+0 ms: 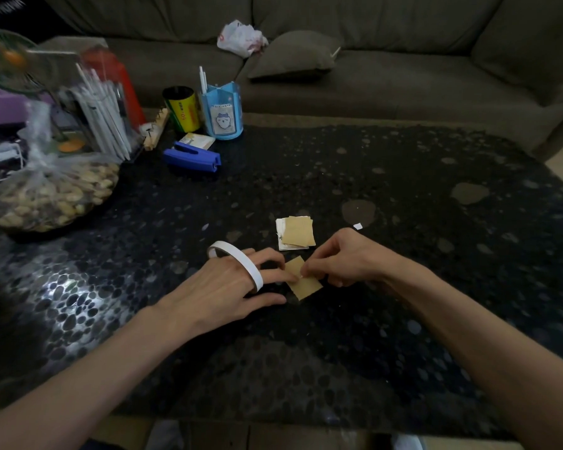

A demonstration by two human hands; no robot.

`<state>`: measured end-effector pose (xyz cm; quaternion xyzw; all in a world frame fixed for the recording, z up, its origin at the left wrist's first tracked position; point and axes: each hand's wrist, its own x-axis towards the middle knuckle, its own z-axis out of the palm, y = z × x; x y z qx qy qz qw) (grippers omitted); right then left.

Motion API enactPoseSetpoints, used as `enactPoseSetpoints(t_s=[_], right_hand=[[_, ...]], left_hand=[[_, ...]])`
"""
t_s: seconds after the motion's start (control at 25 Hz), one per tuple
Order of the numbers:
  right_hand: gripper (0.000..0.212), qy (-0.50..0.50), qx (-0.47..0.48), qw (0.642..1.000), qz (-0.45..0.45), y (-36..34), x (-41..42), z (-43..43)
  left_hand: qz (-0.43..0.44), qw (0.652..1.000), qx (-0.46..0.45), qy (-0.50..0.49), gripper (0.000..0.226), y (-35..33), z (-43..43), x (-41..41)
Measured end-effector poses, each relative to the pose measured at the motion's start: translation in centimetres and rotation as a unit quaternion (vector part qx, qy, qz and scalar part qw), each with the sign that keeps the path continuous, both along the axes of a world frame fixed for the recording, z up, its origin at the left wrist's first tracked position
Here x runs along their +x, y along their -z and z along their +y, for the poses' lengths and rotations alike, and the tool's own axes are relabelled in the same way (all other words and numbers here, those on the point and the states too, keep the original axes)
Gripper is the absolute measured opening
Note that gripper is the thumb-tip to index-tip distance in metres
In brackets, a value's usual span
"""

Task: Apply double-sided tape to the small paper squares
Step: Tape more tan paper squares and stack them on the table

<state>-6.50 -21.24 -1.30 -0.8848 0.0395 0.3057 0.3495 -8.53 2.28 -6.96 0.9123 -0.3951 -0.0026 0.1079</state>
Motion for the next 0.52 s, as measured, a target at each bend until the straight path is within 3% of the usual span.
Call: enactPoseSetpoints(t_s=[0.16,0.52], right_hand=[[0.010,0.040,0.002,0.999,0.001,0.1,-0.1,-0.4],[0.023,0.026,-0.019,0.998,-0.053,1.2,-0.3,0.3]], left_hand=[[-0.005,1.000,0.007,-0.001,0.050,0.0,0.0,-0.1],[0.000,1.000,-0.011,-0.002,0.049,0.2,0.1,0.0]])
